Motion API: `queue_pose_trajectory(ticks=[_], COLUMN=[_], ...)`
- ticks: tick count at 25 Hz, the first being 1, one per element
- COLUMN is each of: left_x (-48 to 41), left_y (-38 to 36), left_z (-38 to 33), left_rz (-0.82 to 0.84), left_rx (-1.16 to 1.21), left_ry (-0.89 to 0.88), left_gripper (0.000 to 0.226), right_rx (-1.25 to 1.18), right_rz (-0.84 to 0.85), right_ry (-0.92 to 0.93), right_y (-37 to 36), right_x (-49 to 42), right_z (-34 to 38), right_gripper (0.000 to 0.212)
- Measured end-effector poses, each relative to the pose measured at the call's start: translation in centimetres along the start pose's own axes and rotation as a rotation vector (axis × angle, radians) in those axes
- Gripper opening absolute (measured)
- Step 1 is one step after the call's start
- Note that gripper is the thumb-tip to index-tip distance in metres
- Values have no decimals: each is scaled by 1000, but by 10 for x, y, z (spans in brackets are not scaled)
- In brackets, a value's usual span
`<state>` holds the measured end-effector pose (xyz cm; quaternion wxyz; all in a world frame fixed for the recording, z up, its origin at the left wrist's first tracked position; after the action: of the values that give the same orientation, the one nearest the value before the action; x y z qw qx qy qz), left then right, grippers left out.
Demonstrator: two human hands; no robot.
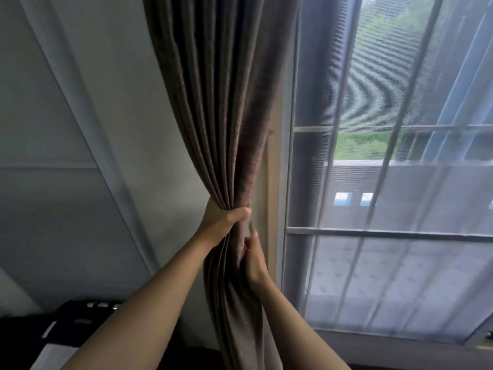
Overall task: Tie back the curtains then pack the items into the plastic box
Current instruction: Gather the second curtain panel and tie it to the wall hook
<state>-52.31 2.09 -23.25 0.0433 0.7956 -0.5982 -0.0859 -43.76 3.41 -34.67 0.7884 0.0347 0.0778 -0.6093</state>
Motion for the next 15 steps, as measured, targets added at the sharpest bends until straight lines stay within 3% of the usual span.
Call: queue_pose_trajectory(ticks=[3, 5, 9, 15], left_x=[2, 2, -1, -4], left_y=[29, 41, 65, 90], left_z=[-2, 1, 6, 6], left_rz=[-35, -35, -83, -99], left_rx=[0, -12, -26, -41], left_ry=[-41, -57, -51, -100], left_gripper=[24, 23, 47, 37], right_rx=[178, 345, 648, 695], right_rz=[-127, -75, 91, 143], right_ry=[-73, -78, 37, -23], right_y=[7, 8, -7, -15], right_x=[-18, -34, -65, -80], right_z=[-34, -51, -64, -96], right_gripper=[56, 60, 54, 39])
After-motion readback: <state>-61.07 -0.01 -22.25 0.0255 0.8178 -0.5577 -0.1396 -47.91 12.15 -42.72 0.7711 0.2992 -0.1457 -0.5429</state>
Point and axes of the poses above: each hand's wrist, its own x-axis away from the middle knuckle, its own y-axis out of the back of the hand, z = x × y, the point moved 5 cm from there along -x, towards the middle knuckle, and after that the axes turned 13 degrees about y, right-handed, at the moved point
